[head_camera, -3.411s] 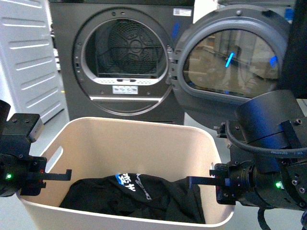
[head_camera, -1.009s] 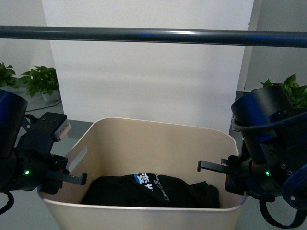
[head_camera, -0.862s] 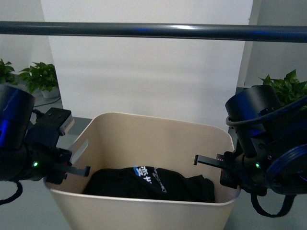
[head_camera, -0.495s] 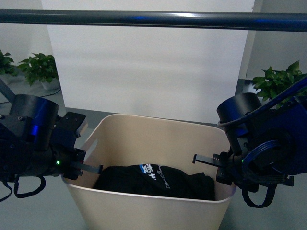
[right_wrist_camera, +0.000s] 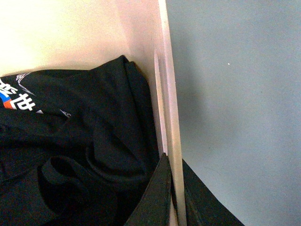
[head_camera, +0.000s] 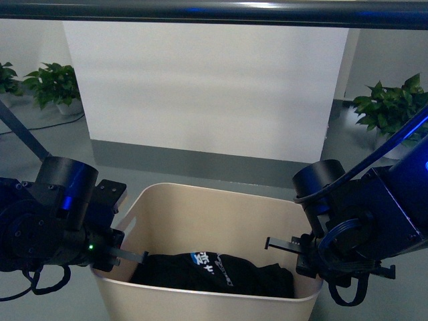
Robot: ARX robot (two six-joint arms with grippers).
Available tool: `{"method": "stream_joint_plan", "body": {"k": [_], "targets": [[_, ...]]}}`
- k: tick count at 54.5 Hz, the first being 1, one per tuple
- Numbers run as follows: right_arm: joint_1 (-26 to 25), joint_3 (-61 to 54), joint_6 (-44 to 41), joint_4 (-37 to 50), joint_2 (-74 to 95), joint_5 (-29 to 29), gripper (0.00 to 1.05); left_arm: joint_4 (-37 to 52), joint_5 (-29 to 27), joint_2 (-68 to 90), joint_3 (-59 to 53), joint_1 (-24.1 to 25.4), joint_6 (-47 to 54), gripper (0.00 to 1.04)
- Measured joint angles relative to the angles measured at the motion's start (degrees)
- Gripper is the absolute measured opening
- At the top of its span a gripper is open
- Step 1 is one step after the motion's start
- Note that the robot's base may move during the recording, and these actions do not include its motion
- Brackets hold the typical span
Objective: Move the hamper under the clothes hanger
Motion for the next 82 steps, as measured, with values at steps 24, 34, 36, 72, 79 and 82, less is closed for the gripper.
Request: {"method": "stream_joint_plan", "body": {"k": [24, 34, 36, 72, 79, 82], "targets": [[0.0, 0.0, 0.0, 0.5, 0.4, 0.3, 0.03, -1.9, 0.1, 0.0, -1.6, 0.6, -0.7, 0.04], [0.1, 0.0, -0.1, 0.6, 0.5, 0.7, 0.03, -3.3, 0.2, 0.0, -2.5, 0.8, -1.3, 0.04], [0.1, 0.0, -0.2, 0.7, 0.5, 0.7, 0.03, -3.3, 0.3, 0.0, -2.8, 0.9, -1.5, 0.04], [0.4, -2.9, 1.6, 3.7, -0.2, 2.1, 0.59, -2.9, 3.4, -3.0, -4.0, 2.0, 0.1, 0.74], [0.4, -4.8, 1.2, 4.1, -4.2, 3.7, 0.81, -2.4, 4.5, -6.6, -5.1, 2.3, 0.0, 0.96], [0.3, -5.4, 1.0, 4.1, -6.0, 4.3, 0.88, -2.3, 4.8, -8.2, -5.5, 2.3, 0.0, 1.00]]}}
